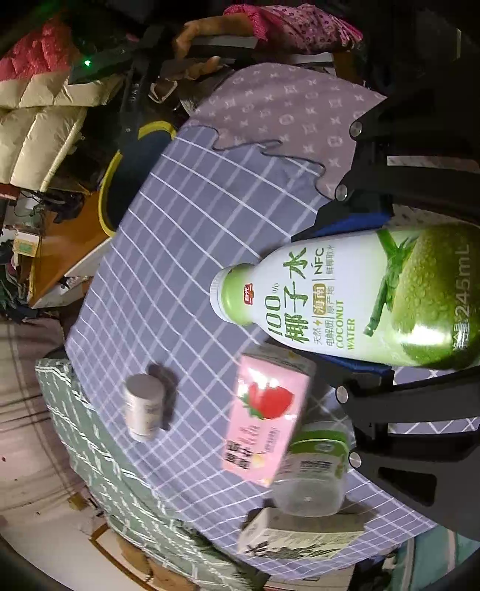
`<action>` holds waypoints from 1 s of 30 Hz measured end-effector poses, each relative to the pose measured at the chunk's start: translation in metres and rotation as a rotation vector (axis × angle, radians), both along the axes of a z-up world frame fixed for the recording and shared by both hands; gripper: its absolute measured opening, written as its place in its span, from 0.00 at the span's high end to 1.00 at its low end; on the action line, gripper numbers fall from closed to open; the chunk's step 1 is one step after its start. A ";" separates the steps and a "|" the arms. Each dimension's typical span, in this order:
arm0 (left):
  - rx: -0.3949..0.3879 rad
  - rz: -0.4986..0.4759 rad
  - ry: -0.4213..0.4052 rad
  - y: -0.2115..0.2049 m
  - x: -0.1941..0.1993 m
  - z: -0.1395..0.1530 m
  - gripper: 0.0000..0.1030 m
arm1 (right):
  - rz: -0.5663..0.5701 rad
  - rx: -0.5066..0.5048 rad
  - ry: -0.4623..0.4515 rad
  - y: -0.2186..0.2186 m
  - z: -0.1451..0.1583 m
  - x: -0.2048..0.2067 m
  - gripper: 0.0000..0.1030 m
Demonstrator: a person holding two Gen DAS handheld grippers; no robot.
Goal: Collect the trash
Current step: 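Carry the coconut water bottle over the bin and release it with the left gripper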
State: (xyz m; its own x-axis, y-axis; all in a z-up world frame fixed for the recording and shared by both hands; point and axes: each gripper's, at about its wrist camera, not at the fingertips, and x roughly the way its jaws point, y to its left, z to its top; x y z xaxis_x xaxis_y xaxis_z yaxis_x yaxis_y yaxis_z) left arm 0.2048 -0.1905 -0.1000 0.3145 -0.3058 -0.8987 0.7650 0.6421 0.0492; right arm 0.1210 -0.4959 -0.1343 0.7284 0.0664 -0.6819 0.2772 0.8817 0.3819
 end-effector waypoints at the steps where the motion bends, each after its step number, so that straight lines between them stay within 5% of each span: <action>1: -0.002 -0.005 -0.005 -0.004 0.000 0.002 0.50 | -0.001 0.003 -0.005 -0.002 0.000 -0.002 0.54; 8: -0.029 -0.056 -0.041 -0.041 0.000 0.020 0.50 | -0.033 0.015 -0.036 -0.021 0.005 -0.020 0.54; 17: -0.045 -0.210 -0.061 -0.147 0.004 0.030 0.50 | -0.084 -0.012 -0.057 -0.045 0.010 -0.050 0.54; 30: -0.008 -0.338 -0.046 -0.312 0.023 -0.011 0.50 | -0.142 0.021 -0.053 -0.076 0.001 -0.081 0.54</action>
